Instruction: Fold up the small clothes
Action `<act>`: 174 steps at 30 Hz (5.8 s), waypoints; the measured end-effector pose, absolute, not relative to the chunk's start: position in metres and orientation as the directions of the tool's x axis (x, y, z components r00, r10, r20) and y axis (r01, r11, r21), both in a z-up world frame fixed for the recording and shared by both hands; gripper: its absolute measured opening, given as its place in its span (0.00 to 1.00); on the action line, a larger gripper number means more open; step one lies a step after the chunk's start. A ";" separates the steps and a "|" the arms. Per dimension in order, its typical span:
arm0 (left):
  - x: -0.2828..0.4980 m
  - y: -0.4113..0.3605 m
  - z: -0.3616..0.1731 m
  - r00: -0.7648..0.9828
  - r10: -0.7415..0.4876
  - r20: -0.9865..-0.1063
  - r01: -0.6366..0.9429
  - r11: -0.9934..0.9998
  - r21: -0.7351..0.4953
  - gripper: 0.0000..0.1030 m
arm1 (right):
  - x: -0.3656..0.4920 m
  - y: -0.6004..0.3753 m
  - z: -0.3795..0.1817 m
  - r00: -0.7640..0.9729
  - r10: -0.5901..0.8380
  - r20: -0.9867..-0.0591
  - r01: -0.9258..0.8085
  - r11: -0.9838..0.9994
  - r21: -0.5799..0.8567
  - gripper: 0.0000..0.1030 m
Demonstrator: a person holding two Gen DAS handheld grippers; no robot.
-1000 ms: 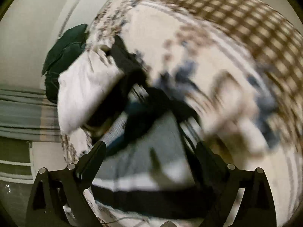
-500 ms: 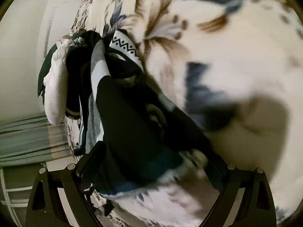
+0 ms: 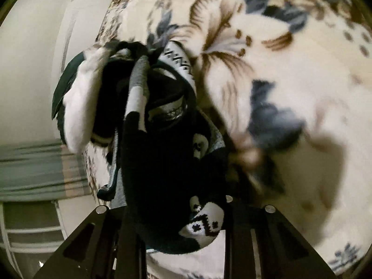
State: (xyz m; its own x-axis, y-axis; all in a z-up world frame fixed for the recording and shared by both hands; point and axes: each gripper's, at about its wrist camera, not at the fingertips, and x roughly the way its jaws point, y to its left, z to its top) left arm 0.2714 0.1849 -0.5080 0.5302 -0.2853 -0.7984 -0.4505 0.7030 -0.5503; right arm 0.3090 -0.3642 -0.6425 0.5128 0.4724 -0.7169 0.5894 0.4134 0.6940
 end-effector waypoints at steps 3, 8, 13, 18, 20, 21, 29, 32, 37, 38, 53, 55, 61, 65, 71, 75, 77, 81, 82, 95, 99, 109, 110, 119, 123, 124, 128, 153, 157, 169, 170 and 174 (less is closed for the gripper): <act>0.234 0.193 -0.501 0.490 -0.282 -0.825 -0.473 0.709 -0.523 0.08 | 0.284 -0.358 -0.624 0.474 0.487 -0.734 0.583 0.451 0.676 0.25; 0.183 0.198 -0.522 0.373 -0.301 -0.878 -0.512 0.722 -0.465 0.09 | 0.210 -0.360 -0.615 0.368 0.519 -0.771 0.624 0.477 0.619 0.25; 0.169 0.207 -0.548 0.262 -0.336 -0.905 -0.583 0.692 -0.426 0.28 | 0.175 -0.373 -0.656 0.227 0.559 -0.797 0.714 0.462 0.527 0.33; 0.182 0.209 -0.505 0.294 -0.244 -0.924 -0.505 0.781 -0.367 0.52 | 0.183 -0.391 -0.626 0.185 0.428 -0.885 0.659 0.614 0.435 0.54; 0.204 0.200 -0.496 0.288 -0.221 -0.932 -0.442 0.833 -0.334 0.52 | 0.196 -0.394 -0.602 0.197 0.339 -0.920 0.600 0.701 0.386 0.54; 0.215 0.196 -0.495 0.287 -0.207 -0.935 -0.418 0.852 -0.316 0.52 | 0.208 -0.393 -0.589 0.205 0.289 -0.935 0.559 0.750 0.354 0.54; 0.317 0.107 -0.531 0.237 -0.082 -0.968 -0.131 0.985 -0.116 0.52 | 0.340 -0.320 -0.578 0.156 0.235 -0.959 0.232 0.935 0.267 0.54; 0.352 0.090 -0.546 0.244 -0.031 -0.969 -0.090 0.994 -0.055 0.52 | 0.380 -0.291 -0.600 0.082 0.226 -0.971 0.145 0.961 0.236 0.54; 0.406 0.115 -0.548 0.322 0.012 -0.947 -0.170 0.984 -0.046 0.52 | 0.433 -0.293 -0.607 0.199 0.188 -0.962 0.212 0.950 0.230 0.54; 0.411 0.122 -0.547 0.323 0.012 -0.946 -0.191 0.980 -0.052 0.52 | 0.440 -0.304 -0.607 0.225 0.184 -0.957 0.259 0.935 0.241 0.54; 0.403 0.149 -0.558 0.307 -0.278 -0.910 -0.205 0.915 -0.349 0.52 | 0.421 -0.382 -0.598 0.252 0.235 -0.939 0.362 0.877 0.317 0.64; 0.416 0.135 -0.566 0.295 -0.250 -0.922 -0.157 0.939 -0.305 0.51 | 0.430 -0.379 -0.613 0.228 0.252 -0.941 0.348 0.881 0.320 0.64; 0.428 0.124 -0.562 0.364 -0.188 -0.912 -0.059 0.973 -0.224 0.08 | 0.439 -0.375 -0.617 0.283 0.223 -0.933 0.355 0.879 0.318 0.09; 0.425 0.138 -0.554 0.399 -0.166 -0.902 -0.100 0.970 -0.223 0.07 | 0.434 -0.377 -0.603 0.328 0.188 -0.926 0.341 0.890 0.302 0.08; 0.434 0.151 -0.555 0.401 -0.152 -0.904 -0.155 0.961 -0.230 0.06 | 0.441 -0.382 -0.597 0.334 0.172 -0.927 0.340 0.895 0.289 0.08; 0.455 0.158 -0.570 0.373 -0.134 -0.918 -0.193 0.957 -0.218 0.04 | 0.457 -0.375 -0.604 0.322 0.157 -0.933 0.326 0.907 0.265 0.08; 0.464 0.166 -0.585 0.322 -0.160 -0.933 -0.233 0.942 -0.242 0.05 | 0.465 -0.373 -0.617 0.289 0.146 -0.946 0.330 0.913 0.241 0.08; 0.462 0.167 -0.572 0.312 -0.179 -0.933 -0.231 0.939 -0.257 0.06 | 0.469 -0.374 -0.627 0.238 0.150 -0.960 0.319 0.921 0.224 0.14; 0.458 0.166 -0.564 0.319 -0.185 -0.929 -0.228 0.937 -0.265 0.06 | 0.467 -0.376 -0.624 0.230 0.168 -0.959 0.323 0.916 0.238 0.19; 0.349 0.096 -0.504 0.310 -0.143 -0.940 -0.170 0.965 -0.202 0.88 | 0.288 -0.422 -0.565 0.296 0.243 -0.924 0.551 0.746 0.373 0.82; 0.306 0.062 -0.523 0.228 -0.177 -0.957 -0.153 0.964 -0.215 0.88 | 0.194 -0.408 -0.596 0.274 0.326 -0.905 0.623 0.657 0.425 0.82; 0.250 0.008 -0.523 0.214 -0.060 -0.975 -0.040 0.997 -0.071 0.88 | 0.180 -0.400 -0.614 0.413 0.358 -0.837 0.560 0.625 0.544 0.82; 0.250 0.008 -0.523 0.220 -0.055 -0.974 -0.039 0.997 -0.065 0.88 | 0.198 -0.401 -0.610 0.409 0.359 -0.839 0.526 0.659 0.538 0.82; 0.265 -0.015 -0.529 0.244 -0.058 -0.968 -0.034 0.997 -0.068 0.88 | 0.329 -0.370 -0.648 0.158 0.334 -0.929 0.234 0.902 0.363 0.37; 0.269 -0.019 -0.532 0.242 -0.095 -0.966 -0.031 0.994 -0.105 0.88 | 0.327 -0.371 -0.641 0.176 0.644 -0.744 0.238 0.706 0.667 0.23; 0.270 -0.019 -0.533 0.242 -0.104 -0.965 -0.028 0.993 -0.114 0.88 | 0.324 -0.382 -0.643 0.216 0.765 -0.607 0.281 0.546 0.789 0.23; 0.276 -0.018 -0.538 0.236 -0.102 -0.966 -0.017 0.994 -0.109 0.88 | 0.311 -0.430 -0.676 0.278 0.770 -0.574 0.423 0.438 0.793 0.26; 0.292 -0.021 -0.585 0.199 -0.062 -0.978 0.035 0.998 -0.057 1.00 | 0.306 -0.415 -0.614 0.227 0.455 -0.861 0.363 0.781 0.508 0.72; 0.287 -0.020 -0.586 0.204 -0.056 -0.977 0.028 0.998 -0.051 1.00 | 0.299 -0.396 -0.635 0.169 0.413 -0.895 0.327 0.833 0.446 0.61; 0.290 -0.013 -0.578 0.183 -0.090 -0.979 0.042 0.996 -0.084 1.00 | 0.293 -0.455 -0.663 0.239 0.656 -0.716 0.491 0.555 0.672 0.44; 0.290 -0.013 -0.578 0.183 -0.092 -0.979 0.041 0.995 -0.086 1.00 | 0.288 -0.463 -0.656 0.257 0.640 -0.724 0.486 0.562 0.669 0.48; 0.292 -0.014 -0.579 0.186 -0.089 -0.978 0.042 0.996 -0.083 1.00 | 0.282 -0.464 -0.615 0.302 0.515 -0.802 0.411 0.689 0.597 0.55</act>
